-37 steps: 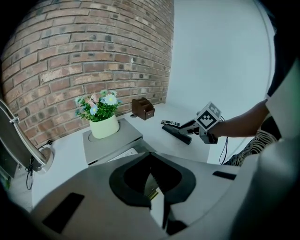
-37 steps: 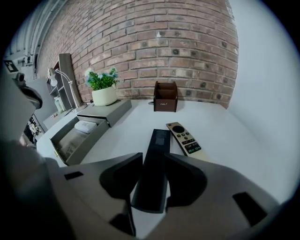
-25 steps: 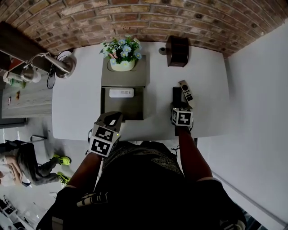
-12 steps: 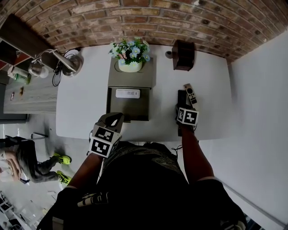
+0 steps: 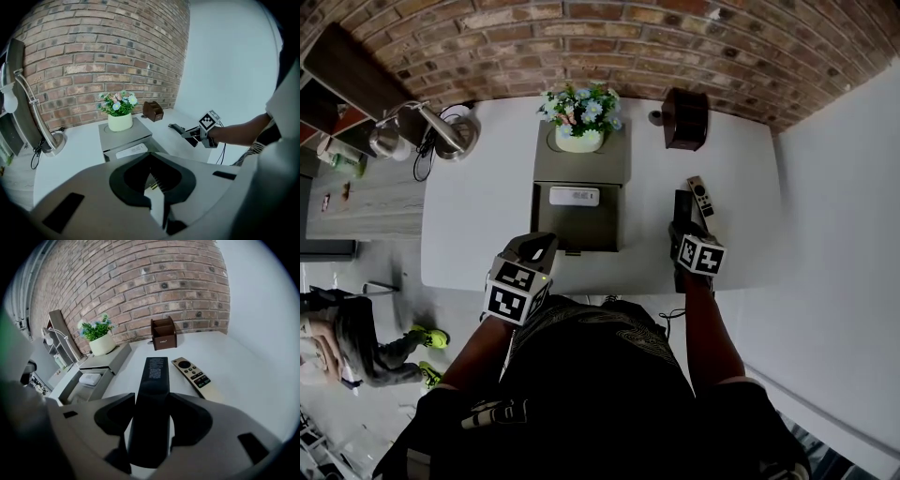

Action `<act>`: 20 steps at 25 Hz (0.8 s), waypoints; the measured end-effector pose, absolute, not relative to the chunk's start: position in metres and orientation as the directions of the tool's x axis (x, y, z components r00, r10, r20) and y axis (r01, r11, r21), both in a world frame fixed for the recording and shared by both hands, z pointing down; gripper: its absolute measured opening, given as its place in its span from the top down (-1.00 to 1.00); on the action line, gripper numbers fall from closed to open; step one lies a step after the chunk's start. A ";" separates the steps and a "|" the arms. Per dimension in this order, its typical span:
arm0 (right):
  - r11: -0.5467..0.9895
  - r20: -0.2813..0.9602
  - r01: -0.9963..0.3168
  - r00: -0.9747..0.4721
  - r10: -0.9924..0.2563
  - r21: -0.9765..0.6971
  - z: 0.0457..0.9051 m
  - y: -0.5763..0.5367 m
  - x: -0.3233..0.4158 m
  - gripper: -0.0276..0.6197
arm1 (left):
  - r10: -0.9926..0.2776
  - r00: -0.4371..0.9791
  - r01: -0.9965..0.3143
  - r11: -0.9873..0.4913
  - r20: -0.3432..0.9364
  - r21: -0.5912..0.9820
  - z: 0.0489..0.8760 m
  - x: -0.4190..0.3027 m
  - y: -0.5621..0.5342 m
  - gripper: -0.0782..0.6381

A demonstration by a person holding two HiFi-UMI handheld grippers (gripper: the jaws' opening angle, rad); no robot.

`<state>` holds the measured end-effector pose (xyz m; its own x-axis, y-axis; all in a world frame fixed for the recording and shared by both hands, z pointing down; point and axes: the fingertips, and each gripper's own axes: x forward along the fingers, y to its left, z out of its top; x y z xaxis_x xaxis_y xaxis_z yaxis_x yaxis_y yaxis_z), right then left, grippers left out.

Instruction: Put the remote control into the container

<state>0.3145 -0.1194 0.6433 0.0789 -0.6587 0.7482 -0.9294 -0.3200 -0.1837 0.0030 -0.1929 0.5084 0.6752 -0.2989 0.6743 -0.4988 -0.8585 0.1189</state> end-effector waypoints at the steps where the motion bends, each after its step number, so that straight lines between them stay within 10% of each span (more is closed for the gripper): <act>1: -0.297 0.741 -0.936 0.064 -0.668 -0.187 0.640 -0.121 0.308 0.20 | -0.298 0.677 -0.496 -0.861 0.673 0.117 0.508 0.001 -0.194 0.77; 20: 0.266 0.750 -0.964 -0.161 -0.642 0.021 0.606 -0.173 0.141 0.20 | -0.341 0.684 -0.546 -0.826 0.645 0.142 0.501 -0.062 -0.221 0.77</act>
